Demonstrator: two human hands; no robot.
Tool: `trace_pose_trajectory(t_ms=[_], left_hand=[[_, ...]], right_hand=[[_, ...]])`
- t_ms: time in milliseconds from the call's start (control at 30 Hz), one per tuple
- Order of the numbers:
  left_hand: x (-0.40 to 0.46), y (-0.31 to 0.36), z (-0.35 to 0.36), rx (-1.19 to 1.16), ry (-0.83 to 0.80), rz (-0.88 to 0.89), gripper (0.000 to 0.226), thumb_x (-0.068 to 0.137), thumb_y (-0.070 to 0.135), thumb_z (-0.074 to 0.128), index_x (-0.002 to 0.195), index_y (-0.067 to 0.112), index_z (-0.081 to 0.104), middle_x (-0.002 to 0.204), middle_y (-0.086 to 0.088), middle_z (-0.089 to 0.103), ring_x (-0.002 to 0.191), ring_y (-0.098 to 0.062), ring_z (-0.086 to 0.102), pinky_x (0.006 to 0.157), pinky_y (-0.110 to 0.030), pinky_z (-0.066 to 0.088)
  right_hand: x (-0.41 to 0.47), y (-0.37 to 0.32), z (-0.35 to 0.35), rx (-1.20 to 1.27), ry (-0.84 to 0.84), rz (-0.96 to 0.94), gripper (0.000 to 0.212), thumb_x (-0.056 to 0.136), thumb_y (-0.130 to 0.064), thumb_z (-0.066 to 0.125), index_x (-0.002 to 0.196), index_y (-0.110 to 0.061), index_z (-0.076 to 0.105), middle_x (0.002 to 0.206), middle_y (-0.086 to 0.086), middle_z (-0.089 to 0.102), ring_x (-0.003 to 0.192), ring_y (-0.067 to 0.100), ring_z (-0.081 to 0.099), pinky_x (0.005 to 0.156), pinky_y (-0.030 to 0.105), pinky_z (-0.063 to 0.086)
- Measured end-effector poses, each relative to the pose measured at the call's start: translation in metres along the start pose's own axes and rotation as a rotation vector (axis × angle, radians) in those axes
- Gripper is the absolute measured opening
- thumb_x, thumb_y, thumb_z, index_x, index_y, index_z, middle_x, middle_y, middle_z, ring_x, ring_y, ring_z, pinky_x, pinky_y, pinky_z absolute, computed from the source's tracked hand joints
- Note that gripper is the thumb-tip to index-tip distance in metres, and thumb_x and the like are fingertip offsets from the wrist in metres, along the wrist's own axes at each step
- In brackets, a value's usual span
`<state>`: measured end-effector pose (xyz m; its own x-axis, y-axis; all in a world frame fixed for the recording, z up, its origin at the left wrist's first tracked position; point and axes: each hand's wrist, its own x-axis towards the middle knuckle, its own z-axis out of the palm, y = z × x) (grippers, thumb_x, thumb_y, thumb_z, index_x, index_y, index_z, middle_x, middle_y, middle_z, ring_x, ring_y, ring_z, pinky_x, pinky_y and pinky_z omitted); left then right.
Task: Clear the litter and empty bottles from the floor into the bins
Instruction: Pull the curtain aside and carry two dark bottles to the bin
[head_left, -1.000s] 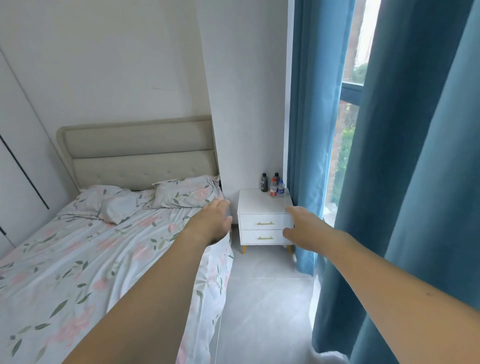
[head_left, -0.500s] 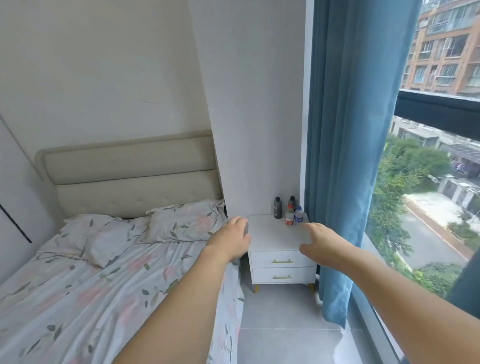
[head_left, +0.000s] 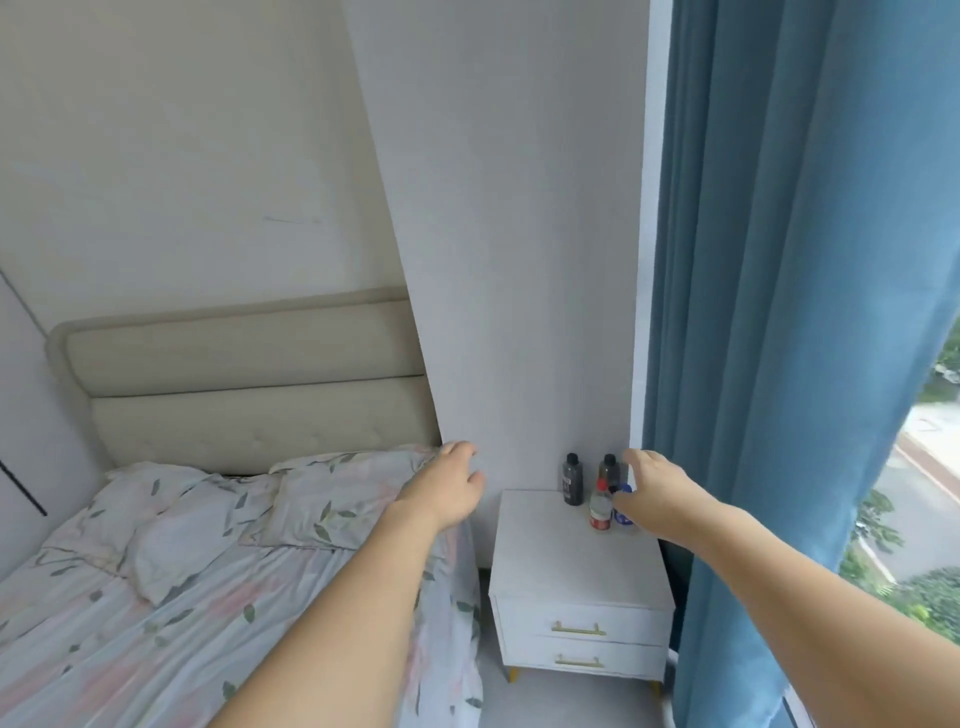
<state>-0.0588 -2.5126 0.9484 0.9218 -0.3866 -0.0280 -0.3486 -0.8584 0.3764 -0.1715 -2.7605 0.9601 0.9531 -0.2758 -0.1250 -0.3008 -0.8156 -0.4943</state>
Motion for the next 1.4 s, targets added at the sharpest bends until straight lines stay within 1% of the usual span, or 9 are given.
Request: trace_pose_trajectory(t_ms=[133,233,367,467,833,933,1100,1267,1400], left_hand=[[0.067,0.011,0.012,-0.118,-0.01,-0.087,0.05,0.098,0.034,0.044,0.144,0.017,0.039,0.149,-0.004,0.04,0.133,-0.021,0.043,0.111,-0.037,0.034],[0.125,0.019,0.021,-0.213,0.007,-0.132,0.048,0.098,0.035,0.046,0.142,0.018,0.043,0.142,-0.006,0.047,0.126,-0.023,0.048,0.109,-0.035,0.037],[0.214,0.018,0.034,-0.208,-0.011,-0.118,0.047,0.098,0.036,0.047,0.141,0.019,0.042,0.148,0.0,0.042,0.127,-0.021,0.048,0.108,-0.034,0.038],[0.285,0.013,0.055,-0.225,-0.041,-0.13,0.045,0.099,0.032,0.046,0.142,0.017,0.043,0.147,-0.001,0.043,0.129,-0.02,0.046,0.106,-0.029,0.037],[0.504,0.011,0.203,-0.203,-0.349,-0.13,0.045,0.098,0.03,0.048,0.141,0.019,0.043,0.142,0.001,0.047,0.11,-0.015,0.056,0.091,-0.025,0.041],[0.54,0.007,0.256,-0.207,-0.403,-0.15,0.047,0.097,0.029,0.048,0.142,0.021,0.04,0.144,0.003,0.044,0.11,-0.013,0.053,0.094,-0.027,0.043],[0.569,-0.009,0.362,-0.264,-0.343,-0.125,0.053,0.097,0.029,0.05,0.147,0.019,0.036,0.148,0.004,0.041,0.134,-0.017,0.041,0.101,-0.022,0.033],[0.57,-0.034,0.448,-0.215,-0.355,0.035,0.032,0.098,0.023,0.048,0.129,0.019,0.053,0.13,0.009,0.051,0.121,-0.011,0.046,0.096,-0.025,0.044],[0.566,-0.044,0.471,-0.36,-0.223,-0.072,0.024,0.093,0.023,0.055,0.116,0.025,0.046,0.105,0.014,0.058,0.094,-0.008,0.056,0.075,-0.018,0.046]], right_hand=[[0.068,0.014,-0.007,0.082,-0.042,-0.003,0.024,0.086,-0.024,0.05,0.109,-0.017,0.054,0.113,0.002,0.051,0.083,0.019,0.065,0.07,0.031,0.056],[0.124,0.029,-0.008,0.159,-0.076,0.031,0.018,0.085,-0.019,0.05,0.103,-0.018,0.055,0.109,0.0,0.049,0.088,0.022,0.065,0.058,0.026,0.055],[0.202,0.046,-0.007,0.133,-0.105,0.05,0.024,0.087,-0.018,0.05,0.111,-0.014,0.05,0.117,0.005,0.049,0.101,0.025,0.057,0.084,0.041,0.055],[0.268,0.059,-0.002,0.1,-0.12,0.083,0.038,0.092,-0.018,0.051,0.129,-0.009,0.045,0.133,0.009,0.046,0.118,0.028,0.051,0.098,0.04,0.047],[0.479,0.155,0.05,0.057,-0.225,0.247,0.039,0.095,-0.019,0.05,0.134,-0.015,0.044,0.138,0.005,0.046,0.119,0.022,0.051,0.094,0.028,0.045],[0.526,0.184,0.09,0.046,-0.29,0.269,0.037,0.095,-0.021,0.05,0.131,-0.017,0.045,0.135,0.003,0.048,0.116,0.021,0.053,0.093,0.028,0.046],[0.589,0.235,0.177,0.022,-0.333,0.244,0.029,0.09,-0.033,0.055,0.116,-0.023,0.049,0.117,-0.001,0.059,0.099,0.019,0.06,0.087,0.036,0.053],[0.613,0.273,0.249,0.076,-0.387,0.235,0.048,0.093,-0.034,0.055,0.137,-0.03,0.036,0.136,-0.004,0.051,0.118,0.019,0.056,0.098,0.034,0.047],[0.62,0.285,0.269,0.16,-0.344,0.247,0.042,0.094,-0.034,0.055,0.133,-0.033,0.038,0.132,-0.004,0.053,0.114,0.02,0.055,0.097,0.037,0.046]])
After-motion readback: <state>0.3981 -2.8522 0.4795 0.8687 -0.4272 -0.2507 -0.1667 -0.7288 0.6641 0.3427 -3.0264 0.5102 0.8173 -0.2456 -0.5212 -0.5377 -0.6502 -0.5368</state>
